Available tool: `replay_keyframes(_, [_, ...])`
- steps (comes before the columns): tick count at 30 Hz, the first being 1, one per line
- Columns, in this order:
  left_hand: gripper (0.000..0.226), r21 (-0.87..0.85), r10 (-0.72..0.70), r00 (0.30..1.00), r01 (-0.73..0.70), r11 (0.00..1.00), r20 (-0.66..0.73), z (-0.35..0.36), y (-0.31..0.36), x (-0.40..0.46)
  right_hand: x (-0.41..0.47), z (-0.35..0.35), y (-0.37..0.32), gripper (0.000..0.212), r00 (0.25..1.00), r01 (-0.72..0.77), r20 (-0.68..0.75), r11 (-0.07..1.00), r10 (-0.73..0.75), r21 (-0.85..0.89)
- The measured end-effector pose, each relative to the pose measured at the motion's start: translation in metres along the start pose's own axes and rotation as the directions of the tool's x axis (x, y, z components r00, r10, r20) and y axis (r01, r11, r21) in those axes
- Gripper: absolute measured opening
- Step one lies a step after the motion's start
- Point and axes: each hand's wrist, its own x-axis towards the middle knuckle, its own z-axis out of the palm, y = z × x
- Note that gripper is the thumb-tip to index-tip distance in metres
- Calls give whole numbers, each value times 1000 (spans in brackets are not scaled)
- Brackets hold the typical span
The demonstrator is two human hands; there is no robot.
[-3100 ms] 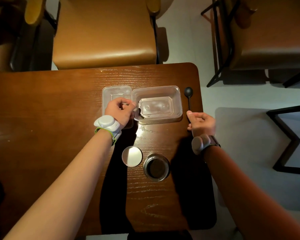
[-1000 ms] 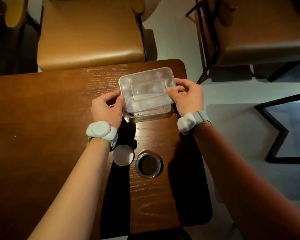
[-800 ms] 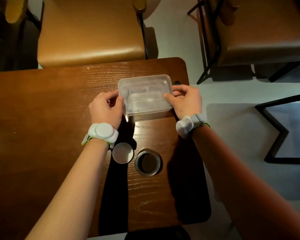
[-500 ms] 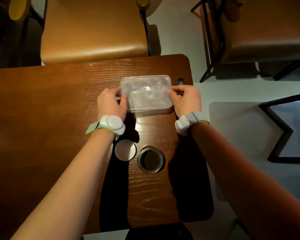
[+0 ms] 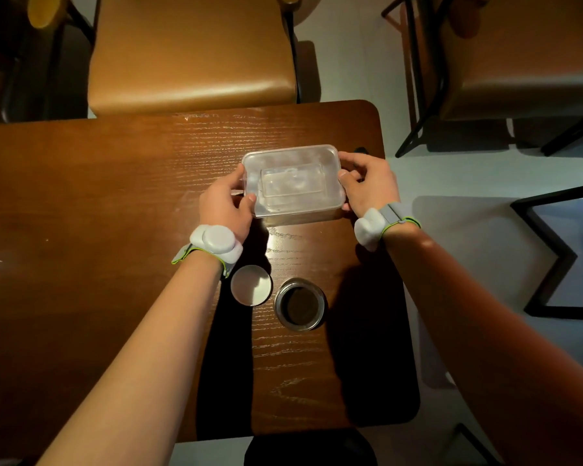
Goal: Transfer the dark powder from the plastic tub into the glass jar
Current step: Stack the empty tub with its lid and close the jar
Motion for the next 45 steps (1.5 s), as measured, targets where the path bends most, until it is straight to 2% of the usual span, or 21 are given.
replay_keyframes(2, [58, 60, 27, 999, -28, 998, 20, 5, -4, 0, 0, 3, 2, 35, 1000, 13, -28, 1000, -12, 27])
replay_keyframes(6, [58, 22, 27, 1000, -27, 999, 10, 7, -5, -4, -3, 6, 3, 26, 997, -31, -66, 998, 35, 57])
replay_keyframes(10, [59, -146, 21, 1000, -21, 989, 2, 0, -7, -13, -6, 3, -1, 12, 993, -87, -73, 991, 95, 106])
replay_keyframes(13, [48, -221, -59, 998, 49, 974, -39, -7, -15, -31, -14, -6, -4, 17, 983, -87, -156, 993, 98, 80])
replay_keyframes(15, [42, -185, -72, 997, 71, 980, 1, -9, -25, -55, -27, -13, -7, 18, 978, -82, -187, 993, 96, 82])
replay_keyframes(17, [49, -121, -73, 993, 84, 989, 92, -11, -34, -85, -45, -17, -7, 17, 979, -65, -186, 994, 82, 93])
replay_keyframes(21, [74, 104, -116, 948, 88, 991, 296, 1, -55, -124, -86, -10, -6, 15, 993, -76, -77, 981, 91, 176])
replay_keyframes(23, [82, 170, -116, 949, 67, 983, 295, 9, -65, -131, -101, -1, -2, 15, 995, -80, -41, 978, 89, 193])
replay_keyframes(25, [78, 169, -97, 963, 55, 984, 252, 14, -68, -133, -113, 6, -1, 15, 997, -79, 11, 981, 78, 178])
replay_keyframes(27, [71, 120, -80, 976, 56, 991, 205, 13, -65, -134, -121, 10, 0, 15, 996, -76, 63, 986, 67, 147])
replay_keyframes(30, [70, -44, -43, 997, 46, 998, 67, 1, -50, -133, -131, 11, -8, 14, 987, -78, 153, 983, 52, 166])
replay_keyframes(32, [70, -140, 60, 998, -61, 988, -16, -11, -33, -134, -138, 12, -20, 17, 966, -65, 259, 977, 10, 205])
replay_keyframes(34, [67, -202, 177, 982, -185, 962, -59, -20, -13, -137, -143, 14, -32, 29, 928, 12, 365, 988, -69, 157])
replay_keyframes(37, [65, -301, 191, 980, -200, 932, -58, -25, 13, -143, -147, 14, -43, 41, 883, 69, 455, 991, -113, 112])
replay_keyframes(40, [68, -330, 201, 979, -198, 923, -24, -22, 18, -149, -145, 3, -45, 48, 873, 89, 473, 993, -118, 84])
replay_keyframes(42, [74, -304, 245, 968, -219, 927, 53, -19, 14, -152, -145, -6, -43, 50, 848, 86, 518, 994, -112, 74])
replay_keyframes(44, [92, -233, 272, 946, -229, 945, 175, -11, 1, -155, -148, -12, -36, 51, 841, 110, 531, 994, -101, 16])
replay_keyframes(45, [106, -187, 257, 935, -215, 959, 242, -7, -7, -158, -149, -15, -32, 56, 853, 167, 509, 984, -113, -61])
